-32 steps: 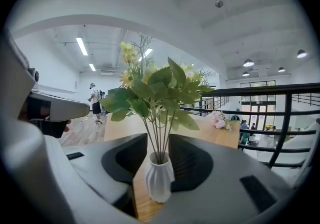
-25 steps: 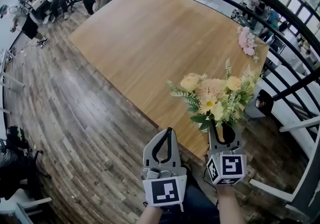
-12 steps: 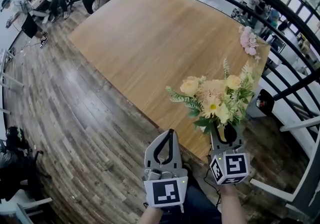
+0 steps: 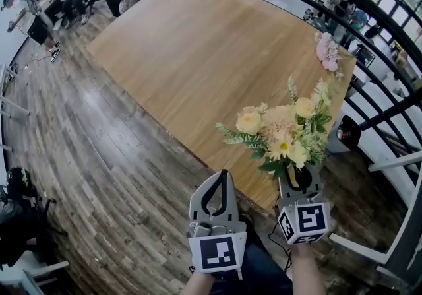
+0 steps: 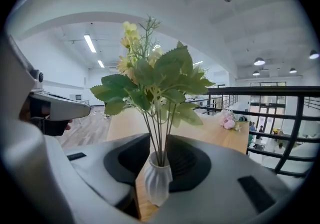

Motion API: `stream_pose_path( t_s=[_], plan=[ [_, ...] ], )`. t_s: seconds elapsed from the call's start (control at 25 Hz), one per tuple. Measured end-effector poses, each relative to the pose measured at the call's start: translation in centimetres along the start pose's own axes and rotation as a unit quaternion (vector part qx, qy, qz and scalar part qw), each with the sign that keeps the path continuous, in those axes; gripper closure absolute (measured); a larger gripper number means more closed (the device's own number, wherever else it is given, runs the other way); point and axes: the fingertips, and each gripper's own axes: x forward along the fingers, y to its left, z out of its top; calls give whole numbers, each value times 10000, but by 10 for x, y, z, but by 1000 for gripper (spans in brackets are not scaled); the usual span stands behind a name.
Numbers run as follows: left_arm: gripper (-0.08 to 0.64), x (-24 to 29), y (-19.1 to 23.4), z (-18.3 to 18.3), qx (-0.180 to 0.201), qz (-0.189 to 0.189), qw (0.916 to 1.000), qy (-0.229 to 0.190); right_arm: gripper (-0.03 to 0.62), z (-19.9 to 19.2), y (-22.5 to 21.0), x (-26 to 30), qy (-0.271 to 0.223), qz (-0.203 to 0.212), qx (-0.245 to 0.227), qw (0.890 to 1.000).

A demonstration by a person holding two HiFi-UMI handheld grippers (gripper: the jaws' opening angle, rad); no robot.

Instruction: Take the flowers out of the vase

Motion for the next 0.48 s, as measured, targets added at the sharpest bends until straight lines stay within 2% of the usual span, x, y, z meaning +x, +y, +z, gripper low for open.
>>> stream_pose_path(
  t_s=[0.16,0.48],
  plan=[
    [528,-4,3,-3,-7,2,10000,8,508,0,5,-4,-29,-62,-108,9999],
    [528,-5,2,-3,7,-5,10000,13,534,3,3,-8,-107,-171,-274,9994]
  ],
)
